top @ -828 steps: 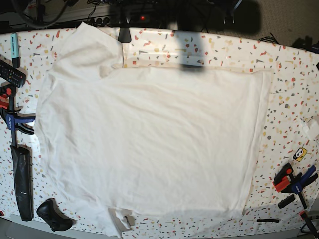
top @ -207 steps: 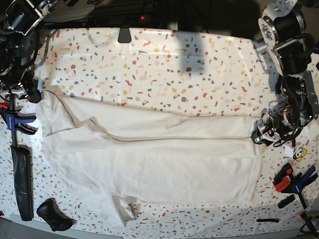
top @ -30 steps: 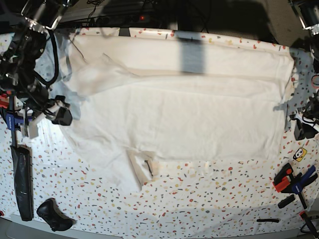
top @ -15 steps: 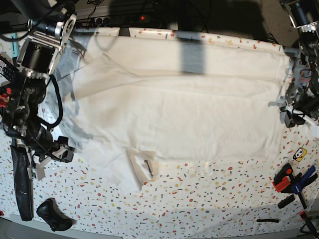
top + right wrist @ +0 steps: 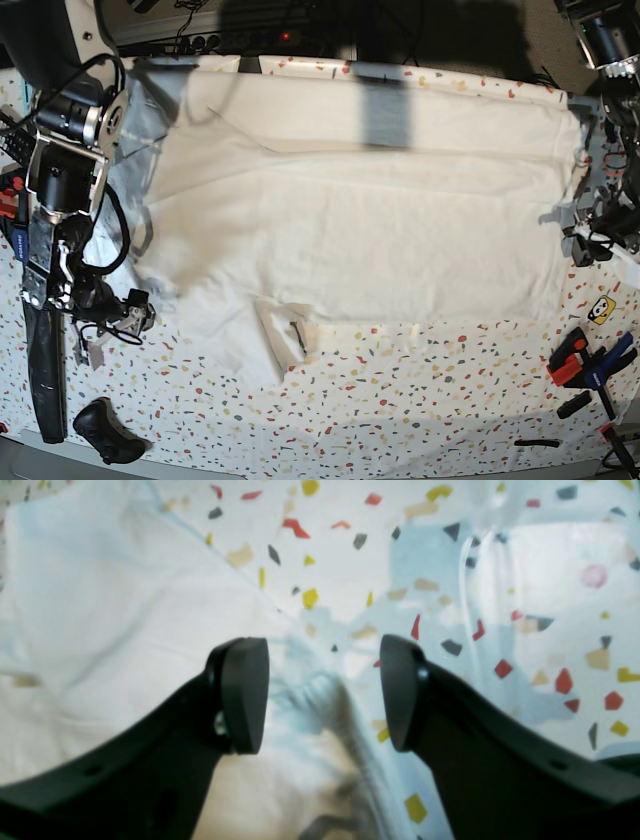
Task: Fold the T-shirt properly
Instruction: 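Move the right gripper to the shirt's side edge and grasp it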
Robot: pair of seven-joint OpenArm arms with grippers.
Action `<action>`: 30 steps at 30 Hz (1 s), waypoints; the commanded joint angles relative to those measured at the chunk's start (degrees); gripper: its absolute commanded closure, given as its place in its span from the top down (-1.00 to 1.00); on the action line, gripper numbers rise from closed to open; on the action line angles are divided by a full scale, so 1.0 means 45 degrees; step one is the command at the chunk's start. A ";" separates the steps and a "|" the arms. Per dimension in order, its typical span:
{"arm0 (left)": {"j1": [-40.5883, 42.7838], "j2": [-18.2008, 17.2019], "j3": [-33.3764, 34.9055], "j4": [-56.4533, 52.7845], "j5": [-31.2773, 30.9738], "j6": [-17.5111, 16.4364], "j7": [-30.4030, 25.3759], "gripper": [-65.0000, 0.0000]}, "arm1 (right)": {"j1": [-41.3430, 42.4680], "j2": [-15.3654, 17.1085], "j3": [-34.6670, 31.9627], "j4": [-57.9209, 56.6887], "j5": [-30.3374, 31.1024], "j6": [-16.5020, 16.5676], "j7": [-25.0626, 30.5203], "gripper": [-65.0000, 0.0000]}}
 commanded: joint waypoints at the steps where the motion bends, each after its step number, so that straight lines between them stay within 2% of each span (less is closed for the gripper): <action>1: -0.0223 -0.0194 -0.0063 0.0228 -0.0146 -0.0005 -0.0223 -0.32 | 0.0588 0.0233 0.0010 -0.0146 -0.0034 0.0034 0.0442 0.09; 7: -0.0219 -0.0189 -0.0063 0.0228 -0.0151 -0.0005 -0.0223 -0.32 | 0.0675 0.0146 0.0010 -0.1224 -0.0107 0.0005 0.0597 0.09; 19: -0.0214 -0.0189 -0.0063 0.0228 -0.0160 -0.0005 -0.0219 -0.32 | 0.0675 -0.0729 0.0005 -0.1224 -0.0316 0.0044 -0.0612 0.08; 21: -0.0214 -0.0194 -0.0063 0.0228 -0.0151 -0.0005 -0.0219 -0.32 | 0.0675 -0.0758 0.0005 -0.1224 -0.0432 0.0044 -0.0695 -0.05; 26: -0.0214 -0.0189 -0.0063 0.0228 -0.0155 0.0000 -0.0223 -0.32 | 0.0675 -0.0753 0.0005 -0.1224 -0.0437 0.0044 -0.1311 -0.56; 30: -0.0214 -0.0189 -0.0063 0.0228 -0.0160 0.0000 -0.0223 -0.32 | 0.0680 -0.0738 0.0010 -0.1224 -0.0427 0.0049 -0.1384 -0.64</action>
